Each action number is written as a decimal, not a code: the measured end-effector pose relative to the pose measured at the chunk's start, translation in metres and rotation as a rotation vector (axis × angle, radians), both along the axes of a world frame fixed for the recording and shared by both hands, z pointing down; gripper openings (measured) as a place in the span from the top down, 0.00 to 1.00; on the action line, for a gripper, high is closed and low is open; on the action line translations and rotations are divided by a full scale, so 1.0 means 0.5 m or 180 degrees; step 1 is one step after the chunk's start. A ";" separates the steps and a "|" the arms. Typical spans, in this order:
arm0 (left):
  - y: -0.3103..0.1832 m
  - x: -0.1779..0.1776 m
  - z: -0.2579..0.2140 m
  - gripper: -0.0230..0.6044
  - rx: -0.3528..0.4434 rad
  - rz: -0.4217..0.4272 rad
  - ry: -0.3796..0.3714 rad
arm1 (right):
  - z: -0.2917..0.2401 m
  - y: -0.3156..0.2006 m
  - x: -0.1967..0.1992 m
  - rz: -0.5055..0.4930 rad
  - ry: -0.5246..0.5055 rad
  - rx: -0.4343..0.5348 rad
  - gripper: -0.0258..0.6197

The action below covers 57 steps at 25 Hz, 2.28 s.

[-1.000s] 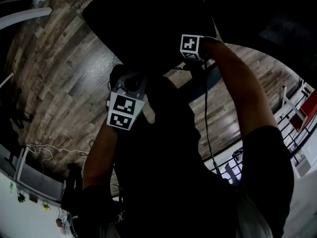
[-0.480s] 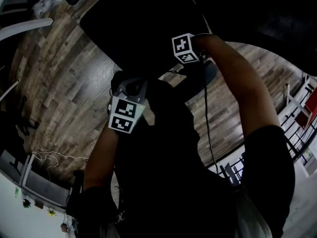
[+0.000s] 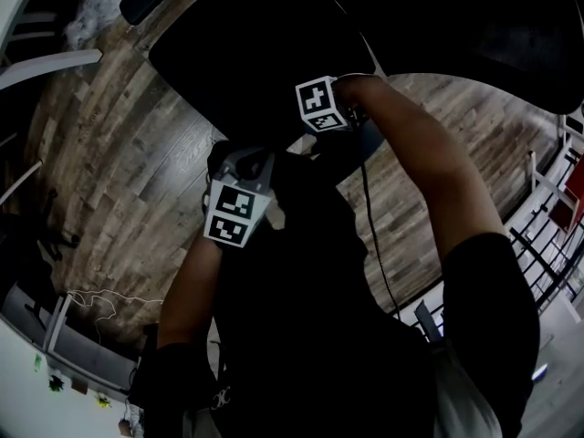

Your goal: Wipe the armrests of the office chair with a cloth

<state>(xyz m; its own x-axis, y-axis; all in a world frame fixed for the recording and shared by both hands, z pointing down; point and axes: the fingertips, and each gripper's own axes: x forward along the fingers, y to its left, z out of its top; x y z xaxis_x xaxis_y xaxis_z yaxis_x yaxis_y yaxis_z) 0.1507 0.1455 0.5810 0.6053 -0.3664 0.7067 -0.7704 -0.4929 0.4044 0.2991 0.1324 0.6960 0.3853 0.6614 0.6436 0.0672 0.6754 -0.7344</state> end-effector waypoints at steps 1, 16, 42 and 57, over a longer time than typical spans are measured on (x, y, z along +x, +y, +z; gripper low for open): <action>-0.001 -0.002 -0.002 0.95 0.0000 0.0004 -0.0003 | 0.000 0.008 -0.012 -0.0002 -0.0047 -0.0013 0.89; -0.038 -0.022 -0.062 0.95 0.0105 0.0400 0.0008 | -0.180 -0.155 -0.091 0.2042 -0.1812 0.2030 0.89; -0.101 0.176 -0.126 0.95 0.0727 0.1618 -0.0687 | -0.264 0.194 0.219 0.3673 -0.2107 0.3670 0.89; -0.052 0.210 -0.066 0.95 0.0579 0.1925 -0.1118 | -0.118 0.089 0.088 0.3728 -0.2866 0.3889 0.89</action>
